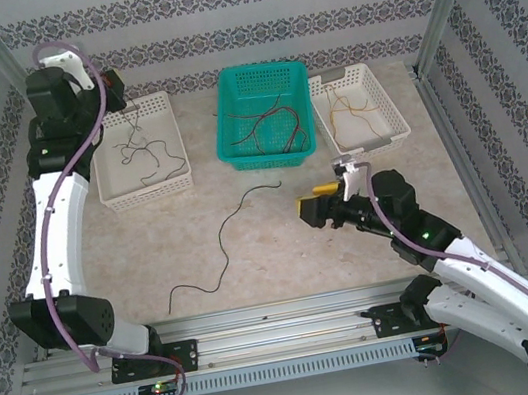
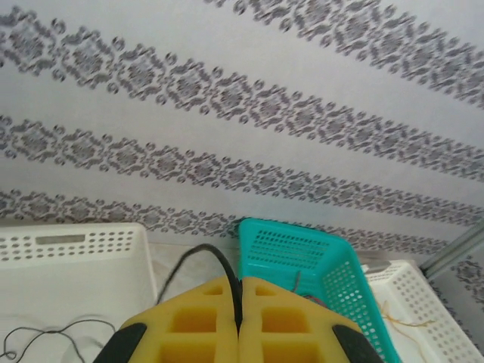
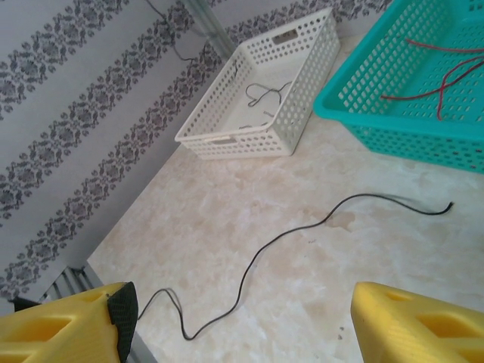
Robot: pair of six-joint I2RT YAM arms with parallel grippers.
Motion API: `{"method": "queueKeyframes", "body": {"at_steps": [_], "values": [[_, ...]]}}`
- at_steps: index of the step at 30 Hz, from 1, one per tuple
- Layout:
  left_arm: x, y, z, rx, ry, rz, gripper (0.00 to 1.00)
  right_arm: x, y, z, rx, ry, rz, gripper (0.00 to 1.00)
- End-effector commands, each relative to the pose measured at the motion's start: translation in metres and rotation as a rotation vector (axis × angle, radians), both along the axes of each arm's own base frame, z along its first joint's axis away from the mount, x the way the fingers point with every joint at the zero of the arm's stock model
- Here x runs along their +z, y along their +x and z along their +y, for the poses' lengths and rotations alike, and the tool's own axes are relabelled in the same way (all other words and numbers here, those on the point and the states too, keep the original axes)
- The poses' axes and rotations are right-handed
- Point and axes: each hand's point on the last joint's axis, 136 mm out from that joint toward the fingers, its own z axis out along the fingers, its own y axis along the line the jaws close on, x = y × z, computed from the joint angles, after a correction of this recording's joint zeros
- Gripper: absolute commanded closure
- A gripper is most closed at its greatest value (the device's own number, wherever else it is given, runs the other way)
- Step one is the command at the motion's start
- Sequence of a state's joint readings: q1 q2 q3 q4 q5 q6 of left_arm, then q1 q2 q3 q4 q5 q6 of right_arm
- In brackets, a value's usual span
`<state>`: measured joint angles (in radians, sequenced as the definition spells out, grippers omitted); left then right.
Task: Untangle the cables
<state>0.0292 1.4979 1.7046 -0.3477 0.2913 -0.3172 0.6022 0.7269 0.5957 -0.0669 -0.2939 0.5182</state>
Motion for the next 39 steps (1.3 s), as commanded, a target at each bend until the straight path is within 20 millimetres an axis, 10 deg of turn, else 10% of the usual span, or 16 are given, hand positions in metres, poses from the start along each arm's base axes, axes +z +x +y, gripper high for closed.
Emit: {"method": "queueKeyframes", "body": {"at_steps": [1, 14, 27, 30, 34, 39], "values": [[-0.025, 0.015, 0.024, 0.076, 0.043, 0.012, 1.00, -0.010, -0.008, 0.007, 0.045, -0.004, -0.001, 0.25], [-0.206, 0.044, 0.045, 0.143, 0.014, 0.410, 0.94, -0.040, -0.021, 0.018, 0.092, -0.065, 0.049, 0.25], [-0.274, 0.038, 0.087, 0.311, 0.019, 0.646, 1.00, -0.046, -0.028, 0.018, 0.102, -0.073, 0.055, 0.25], [-0.289, 0.036, 0.087, 0.299, 0.015, 0.706, 0.82, -0.048, -0.028, 0.017, 0.099, -0.077, 0.057, 0.26], [-0.292, 0.032, 0.081, 0.278, -0.010, 0.732, 0.28, -0.051, -0.027, 0.016, 0.088, -0.087, 0.063, 0.25], [-0.266, 0.021, 0.077, 0.279, -0.002, 0.717, 0.01, -0.062, -0.019, 0.016, 0.059, -0.133, 0.108, 0.25]]}}
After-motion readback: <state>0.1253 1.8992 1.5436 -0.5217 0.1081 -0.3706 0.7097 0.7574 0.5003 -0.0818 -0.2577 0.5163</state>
